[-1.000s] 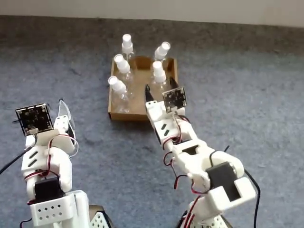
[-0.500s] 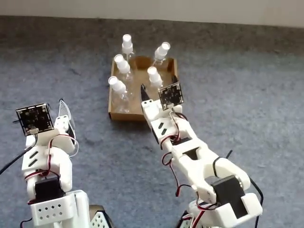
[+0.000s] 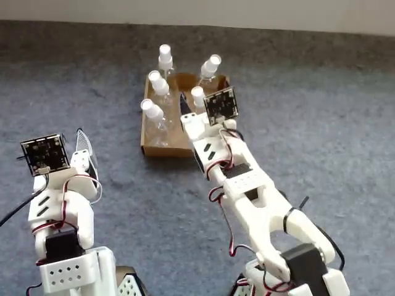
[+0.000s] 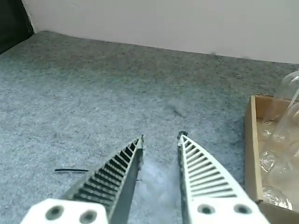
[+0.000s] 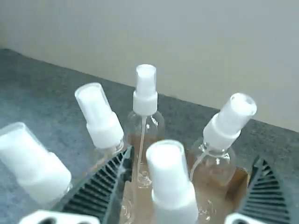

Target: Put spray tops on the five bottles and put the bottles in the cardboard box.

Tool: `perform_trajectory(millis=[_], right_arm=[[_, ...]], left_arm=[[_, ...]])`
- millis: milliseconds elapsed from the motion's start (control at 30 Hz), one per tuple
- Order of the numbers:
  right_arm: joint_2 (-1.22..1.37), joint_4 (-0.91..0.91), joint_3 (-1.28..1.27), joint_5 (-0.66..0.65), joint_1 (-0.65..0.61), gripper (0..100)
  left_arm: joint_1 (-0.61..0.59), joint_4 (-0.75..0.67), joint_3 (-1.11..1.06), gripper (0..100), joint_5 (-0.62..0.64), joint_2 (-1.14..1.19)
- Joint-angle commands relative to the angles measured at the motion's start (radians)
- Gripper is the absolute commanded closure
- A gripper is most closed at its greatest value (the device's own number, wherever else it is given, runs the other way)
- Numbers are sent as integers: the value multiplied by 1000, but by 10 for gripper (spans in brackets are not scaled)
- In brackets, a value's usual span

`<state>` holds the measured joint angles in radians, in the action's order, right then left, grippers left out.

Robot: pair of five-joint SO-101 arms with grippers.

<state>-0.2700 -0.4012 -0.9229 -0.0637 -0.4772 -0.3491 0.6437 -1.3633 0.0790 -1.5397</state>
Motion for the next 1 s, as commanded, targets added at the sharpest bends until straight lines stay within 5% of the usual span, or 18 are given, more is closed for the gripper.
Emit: perform_trajectory(millis=[0, 567, 833, 967], right_arm=[[-111, 85, 99, 8, -2, 673], [-529, 598, 280, 2, 13, 680], [-812, 762, 111, 3, 142, 954], [-1020, 771, -116, 0, 151, 994]], left_arm=[[16, -23, 5, 877, 6, 5], [18, -35, 24, 877, 6, -4], [10, -60, 28, 877, 6, -4], [10, -52, 24, 877, 6, -4]])
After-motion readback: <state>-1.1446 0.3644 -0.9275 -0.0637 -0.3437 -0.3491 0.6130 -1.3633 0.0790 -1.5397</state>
